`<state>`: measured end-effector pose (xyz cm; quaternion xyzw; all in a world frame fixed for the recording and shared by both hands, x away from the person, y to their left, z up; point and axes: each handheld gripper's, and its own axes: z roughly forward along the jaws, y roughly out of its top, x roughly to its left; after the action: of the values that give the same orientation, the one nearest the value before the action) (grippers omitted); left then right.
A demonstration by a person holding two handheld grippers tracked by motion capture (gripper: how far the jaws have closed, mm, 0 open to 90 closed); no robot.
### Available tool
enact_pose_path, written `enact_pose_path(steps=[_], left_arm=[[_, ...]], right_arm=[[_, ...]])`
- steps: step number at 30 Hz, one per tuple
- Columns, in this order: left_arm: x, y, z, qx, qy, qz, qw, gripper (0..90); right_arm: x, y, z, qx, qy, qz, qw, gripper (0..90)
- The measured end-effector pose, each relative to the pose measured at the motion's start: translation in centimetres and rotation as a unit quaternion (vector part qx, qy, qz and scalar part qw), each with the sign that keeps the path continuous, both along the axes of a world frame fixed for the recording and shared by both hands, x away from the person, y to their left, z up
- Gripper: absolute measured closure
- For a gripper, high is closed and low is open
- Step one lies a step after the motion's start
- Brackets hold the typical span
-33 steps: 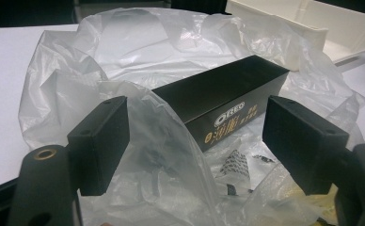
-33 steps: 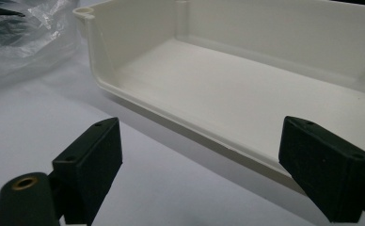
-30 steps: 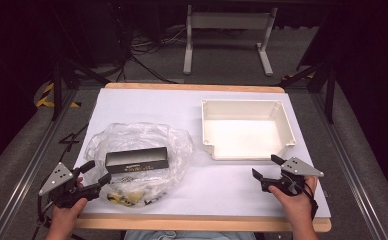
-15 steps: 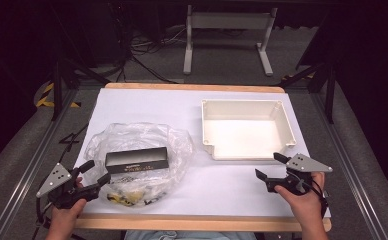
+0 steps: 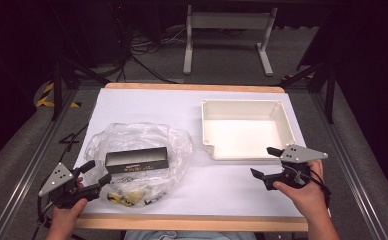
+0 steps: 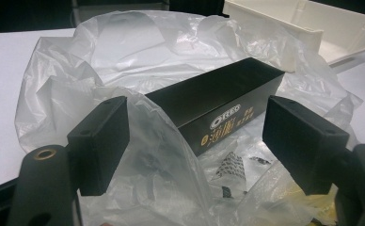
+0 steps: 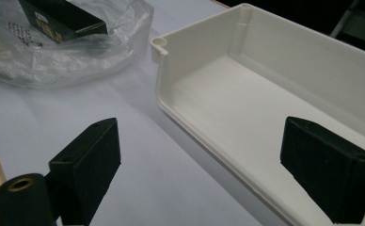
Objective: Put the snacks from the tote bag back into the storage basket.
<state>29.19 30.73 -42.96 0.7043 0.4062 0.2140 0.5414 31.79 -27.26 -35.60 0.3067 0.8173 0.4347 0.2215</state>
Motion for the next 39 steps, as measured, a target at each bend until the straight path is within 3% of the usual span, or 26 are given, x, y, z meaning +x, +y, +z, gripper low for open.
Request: enact_pose_path(steps=[9, 11, 14, 28, 32, 39], left_arm=[[0.1, 0.1, 0.0, -0.001, 0.000, -0.001, 1.0000, 24.3], [0.1, 0.2, 0.0, -0.008, 0.004, 0.000, 1.0000, 24.3], [0.2, 0.3, -0.1, -0.012, 0.006, 0.001, 0.9999, 24.3], [0.2, 0.2, -0.1, -0.009, 0.005, -0.004, 0.9999, 24.3], [0.2, 0.1, -0.1, -0.008, 0.005, -0.008, 0.9999, 24.3], [0.2, 0.1, -0.1, -0.006, 0.003, -0.009, 0.9999, 24.3]], right_arm=[[0.0, 0.9, 1.8, -0.015, -0.002, 0.012, 0.9998, 13.6], [0.1, 1.2, 2.4, -0.030, -0.010, 0.026, 0.9992, 14.3], [0.2, 1.4, 3.2, -0.045, -0.003, 0.038, 0.9982, 16.5], [0.9, 2.2, 5.5, -0.056, 0.019, 0.077, 0.9953, 17.3], [1.5, 2.9, 5.9, -0.045, 0.018, 0.114, 0.9923, 17.0], [2.6, 5.0, 6.6, -0.045, 0.016, 0.140, 0.9890, 16.9]])
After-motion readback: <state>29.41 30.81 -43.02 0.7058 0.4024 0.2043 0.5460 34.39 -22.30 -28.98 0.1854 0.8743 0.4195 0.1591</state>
